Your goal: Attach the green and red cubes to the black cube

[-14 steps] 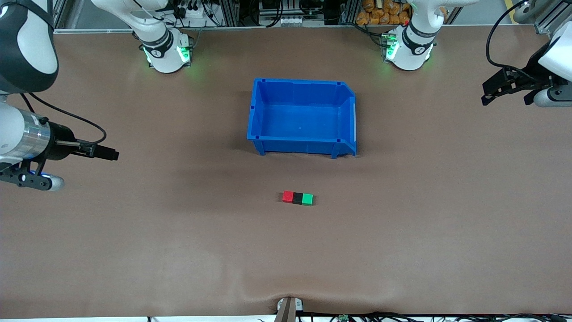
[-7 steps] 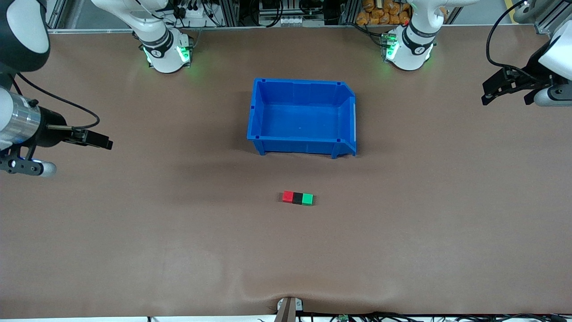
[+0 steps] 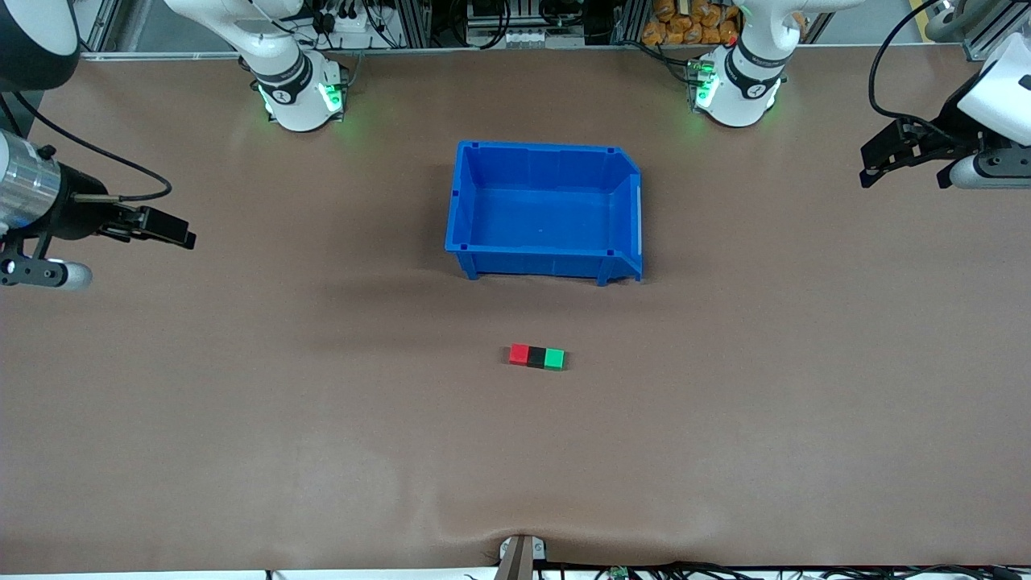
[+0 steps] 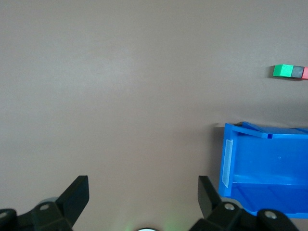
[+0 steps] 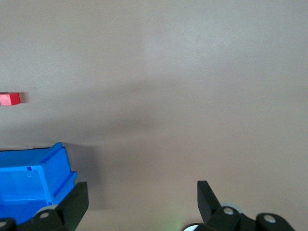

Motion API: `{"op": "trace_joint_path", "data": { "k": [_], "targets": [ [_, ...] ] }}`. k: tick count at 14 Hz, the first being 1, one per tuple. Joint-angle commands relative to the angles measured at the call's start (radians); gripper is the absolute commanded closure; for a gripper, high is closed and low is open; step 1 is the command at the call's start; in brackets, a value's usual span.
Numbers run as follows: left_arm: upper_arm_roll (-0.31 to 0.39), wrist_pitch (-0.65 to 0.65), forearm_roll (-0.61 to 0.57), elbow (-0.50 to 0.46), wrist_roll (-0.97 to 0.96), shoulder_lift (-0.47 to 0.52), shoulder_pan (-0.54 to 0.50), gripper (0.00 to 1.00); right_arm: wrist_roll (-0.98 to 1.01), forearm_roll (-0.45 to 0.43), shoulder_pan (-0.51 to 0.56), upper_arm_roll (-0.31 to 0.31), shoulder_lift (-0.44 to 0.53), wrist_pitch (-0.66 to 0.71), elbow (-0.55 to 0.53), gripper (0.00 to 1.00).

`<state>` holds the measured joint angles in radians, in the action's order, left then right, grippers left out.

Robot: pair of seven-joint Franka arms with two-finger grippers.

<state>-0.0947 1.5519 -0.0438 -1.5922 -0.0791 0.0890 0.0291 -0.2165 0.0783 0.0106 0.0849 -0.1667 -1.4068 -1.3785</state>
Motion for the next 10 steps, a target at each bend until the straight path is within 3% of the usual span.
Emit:
{"op": "trace_joint_path", "data": {
  "k": [1, 10],
  "targets": [
    [-0.005, -0.004, -0.014, 0.006, -0.018, 0.011, 0.0, 0.0, 0.028, -0.012, 0.022, 0.015, 0.076, -0.014, -0.076, 0.0],
    [-0.005, -0.009, -0.014, 0.008, -0.016, 0.014, -0.003, 0.0, 0.143, -0.02, 0.035, 0.012, 0.182, -0.015, -0.155, 0.0]
  ]
}}
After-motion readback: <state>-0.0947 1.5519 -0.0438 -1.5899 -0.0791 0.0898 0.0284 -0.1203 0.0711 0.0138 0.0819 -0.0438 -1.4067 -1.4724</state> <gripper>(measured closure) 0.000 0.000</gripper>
